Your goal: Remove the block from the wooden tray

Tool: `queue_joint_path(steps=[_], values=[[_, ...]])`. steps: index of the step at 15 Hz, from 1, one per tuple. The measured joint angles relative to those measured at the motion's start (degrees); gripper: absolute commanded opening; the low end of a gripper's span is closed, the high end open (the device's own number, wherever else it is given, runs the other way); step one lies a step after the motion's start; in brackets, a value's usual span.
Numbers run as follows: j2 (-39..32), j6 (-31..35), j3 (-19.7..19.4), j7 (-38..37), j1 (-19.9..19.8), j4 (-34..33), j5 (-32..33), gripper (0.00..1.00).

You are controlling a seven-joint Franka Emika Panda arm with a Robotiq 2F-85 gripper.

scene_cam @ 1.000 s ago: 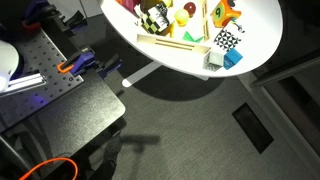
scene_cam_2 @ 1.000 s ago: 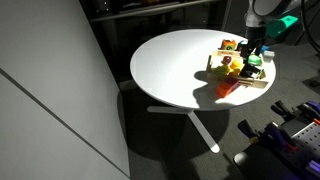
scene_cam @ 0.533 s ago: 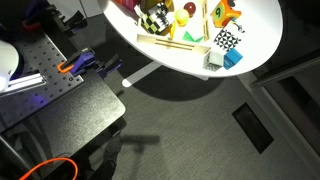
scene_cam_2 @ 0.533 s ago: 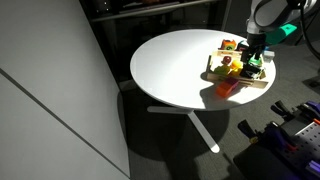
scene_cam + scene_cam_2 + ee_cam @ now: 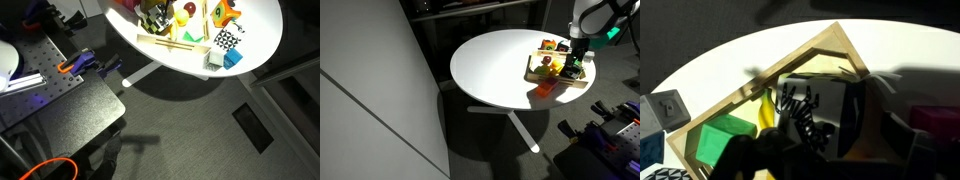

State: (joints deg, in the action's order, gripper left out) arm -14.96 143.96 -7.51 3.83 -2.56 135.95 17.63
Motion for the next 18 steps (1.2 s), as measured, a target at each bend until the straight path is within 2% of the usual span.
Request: queue_joint_path(steps=[7,11,18], values=[[-0.2,0.8,-0.5,-1.8,0.0,0.6,3.2,0.04],[-0.2,0.8,-0.5,-2.4,0.0,0.6,3.2,0.00],[2.3,-0.4,-0.4,-4.3,1.0,0.3,3.2,0.02]])
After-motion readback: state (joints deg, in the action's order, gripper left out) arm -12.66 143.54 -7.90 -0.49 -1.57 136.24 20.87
